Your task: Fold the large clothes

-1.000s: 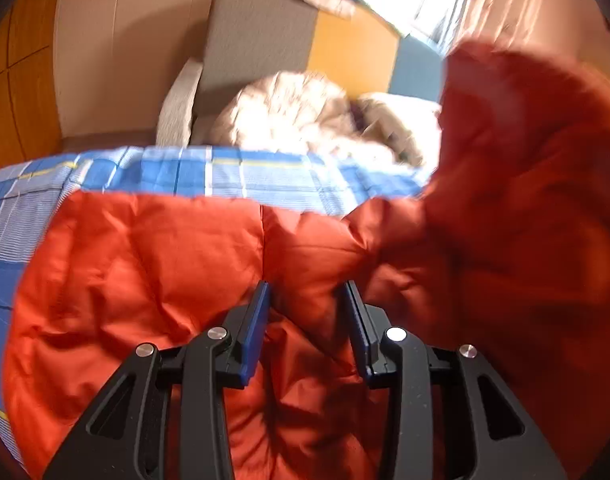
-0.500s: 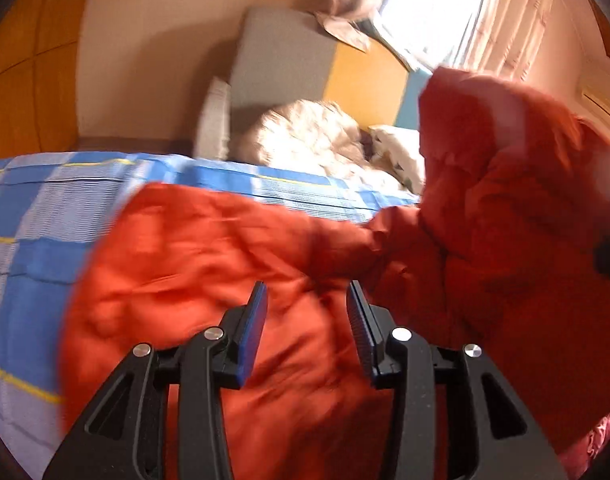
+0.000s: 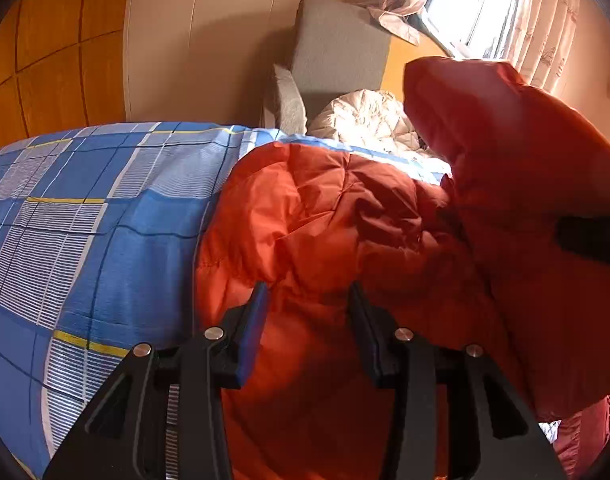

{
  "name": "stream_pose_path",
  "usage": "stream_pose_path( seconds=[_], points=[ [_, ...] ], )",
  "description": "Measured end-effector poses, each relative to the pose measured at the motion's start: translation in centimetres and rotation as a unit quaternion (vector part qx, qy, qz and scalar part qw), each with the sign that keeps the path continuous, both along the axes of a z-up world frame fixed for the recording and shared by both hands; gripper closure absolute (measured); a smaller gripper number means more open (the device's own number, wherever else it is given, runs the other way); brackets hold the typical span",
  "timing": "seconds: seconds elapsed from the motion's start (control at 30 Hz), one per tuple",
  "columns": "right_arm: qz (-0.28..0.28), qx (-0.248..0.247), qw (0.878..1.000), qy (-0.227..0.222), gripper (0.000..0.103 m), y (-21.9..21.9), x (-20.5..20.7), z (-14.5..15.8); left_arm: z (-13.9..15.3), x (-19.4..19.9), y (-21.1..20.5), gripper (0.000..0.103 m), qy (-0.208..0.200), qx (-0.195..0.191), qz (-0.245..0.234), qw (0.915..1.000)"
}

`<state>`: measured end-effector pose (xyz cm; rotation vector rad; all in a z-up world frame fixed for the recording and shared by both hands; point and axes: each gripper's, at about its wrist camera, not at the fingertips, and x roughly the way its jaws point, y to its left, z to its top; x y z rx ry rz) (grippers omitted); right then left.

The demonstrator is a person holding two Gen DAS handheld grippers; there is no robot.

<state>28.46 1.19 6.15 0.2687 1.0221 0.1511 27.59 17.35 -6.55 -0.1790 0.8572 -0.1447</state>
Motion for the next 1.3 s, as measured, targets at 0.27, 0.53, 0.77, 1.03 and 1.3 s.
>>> stream_pose_path(
  seconds=[0.27,0.53,0.77,1.03,1.3],
  points=[
    [-0.013,0.033,0.999,0.021,0.091,3.7,1.1,-3.4,-0.6,0.2,2.6,0.063,0.009,-0.034,-0.002,0.9994],
    [0.012,0.047,0.998,0.034,0.091,6.8,0.9,-7.2,-0.7,0.0,5.1,0.066,0.012,-0.072,0.000,0.9973],
    [0.032,0.068,0.997,0.014,0.089,5.6,0.1,-6.7,0.5,-0.2,6.7,0.068,0.008,-0.107,0.002,0.9943],
    [0.063,0.082,0.994,-0.018,0.062,5.0,-1.4,-5.6,3.6,0.7,5.4,0.046,0.011,-0.163,-0.036,0.9859],
    [0.118,0.101,0.987,-0.046,0.039,6.2,-3.1,-4.7,5.4,2.4,2.7,0.042,0.026,-0.161,-0.086,0.9828]
  ],
)
